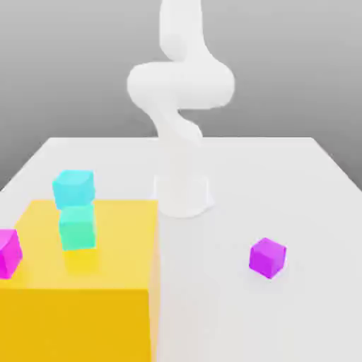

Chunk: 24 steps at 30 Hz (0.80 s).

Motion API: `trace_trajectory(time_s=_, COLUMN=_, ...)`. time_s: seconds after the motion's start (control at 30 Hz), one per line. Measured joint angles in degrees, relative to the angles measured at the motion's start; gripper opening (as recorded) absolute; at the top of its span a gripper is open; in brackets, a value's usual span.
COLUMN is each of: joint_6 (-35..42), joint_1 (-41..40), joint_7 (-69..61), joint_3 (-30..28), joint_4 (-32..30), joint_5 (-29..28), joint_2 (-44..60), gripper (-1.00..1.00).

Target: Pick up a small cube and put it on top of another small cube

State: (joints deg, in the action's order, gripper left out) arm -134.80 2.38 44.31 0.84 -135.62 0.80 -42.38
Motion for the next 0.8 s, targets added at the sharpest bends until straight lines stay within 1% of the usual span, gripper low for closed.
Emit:
trace_trajectory(time_s=0.33, joint_6=-14.36, joint_1=11.79, joint_7=-7.09, joint_3=4.83, joint_4=-18.19, joint_5=3.13, joint_2=16.84, gripper=0.0)
trace_trajectory(time_s=0.53, joint_6=-24.47, joint_1=19.31, joint_7=-11.41, joint_3=9.21, joint_4=-30.27, joint_5=4.39, joint_2=29.25, gripper=0.0)
trace_trajectory(time_s=0.57, joint_6=-27.13, joint_1=20.15, joint_7=-11.52, joint_3=10.22, joint_4=-31.8, joint_5=3.9, joint_2=32.76, gripper=0.0)
trace_trajectory(time_s=0.63, joint_6=-32.92, joint_1=21.17, joint_7=-9.19, joint_3=10.91, joint_4=-33.02, joint_5=-0.23, joint_2=40.44, gripper=0.0)
trace_trajectory(time_s=0.73, joint_6=-38.7, joint_1=24.32, joint_7=-4.54, joint_3=6.24, joint_4=-32.48, joint_5=-7.06, joint_2=47.75, gripper=0.0)
trace_trajectory(time_s=0.8, joint_6=-42.24, joint_1=28.18, joint_7=-3.33, joint_3=2.05, joint_4=-31.83, joint_5=-8.7, joint_2=52.0, gripper=0.0)
